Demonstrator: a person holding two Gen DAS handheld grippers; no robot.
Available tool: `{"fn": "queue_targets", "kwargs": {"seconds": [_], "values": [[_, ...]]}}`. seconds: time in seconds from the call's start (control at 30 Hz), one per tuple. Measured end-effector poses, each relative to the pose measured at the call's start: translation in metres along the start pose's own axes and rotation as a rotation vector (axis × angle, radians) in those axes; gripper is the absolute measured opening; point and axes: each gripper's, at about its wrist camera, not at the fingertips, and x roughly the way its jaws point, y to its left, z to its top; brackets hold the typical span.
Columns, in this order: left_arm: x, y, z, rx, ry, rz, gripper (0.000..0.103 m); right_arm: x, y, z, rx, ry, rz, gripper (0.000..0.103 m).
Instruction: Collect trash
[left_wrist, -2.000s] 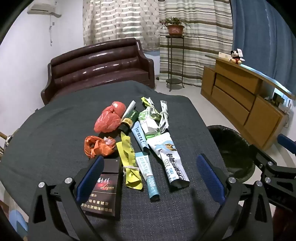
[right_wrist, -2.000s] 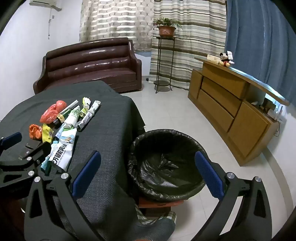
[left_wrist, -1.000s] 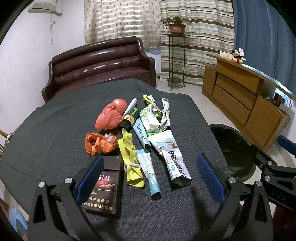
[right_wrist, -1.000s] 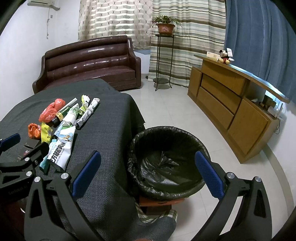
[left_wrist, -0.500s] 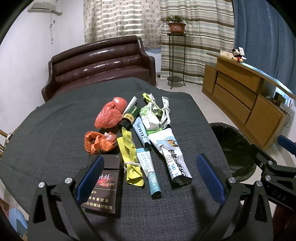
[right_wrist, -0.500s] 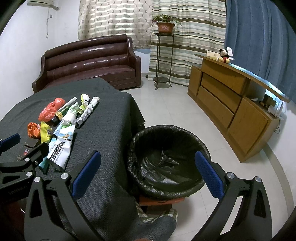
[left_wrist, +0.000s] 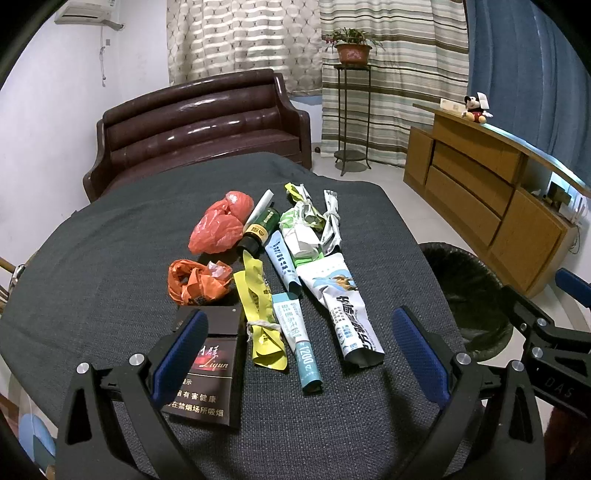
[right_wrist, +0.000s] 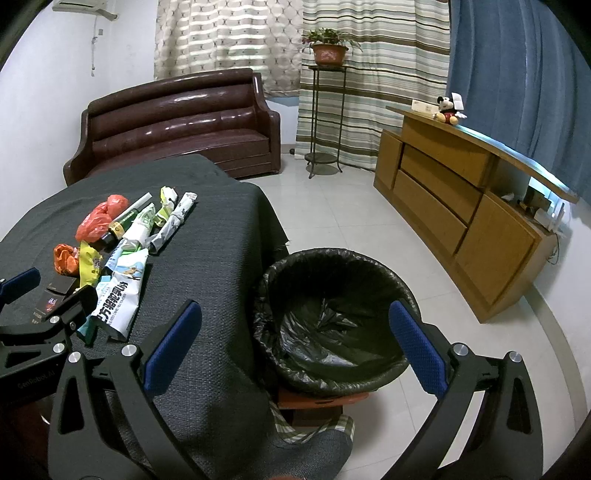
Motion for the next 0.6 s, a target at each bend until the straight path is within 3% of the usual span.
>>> {"fn": "queue_targets", "kwargs": {"seconds": [0.5,0.6], "values": [[0.013,0.004,-0.012,0.0,0.002,0.0,0.097,0.001,-0.001,0.0,0.0,0.003,0.0,0.099],[0.01,0.001,-0.003,-0.002,0.005,0.001,0.097,0.001,-0.001,0.0,0.0,0.003,0.001,0.099]]}}
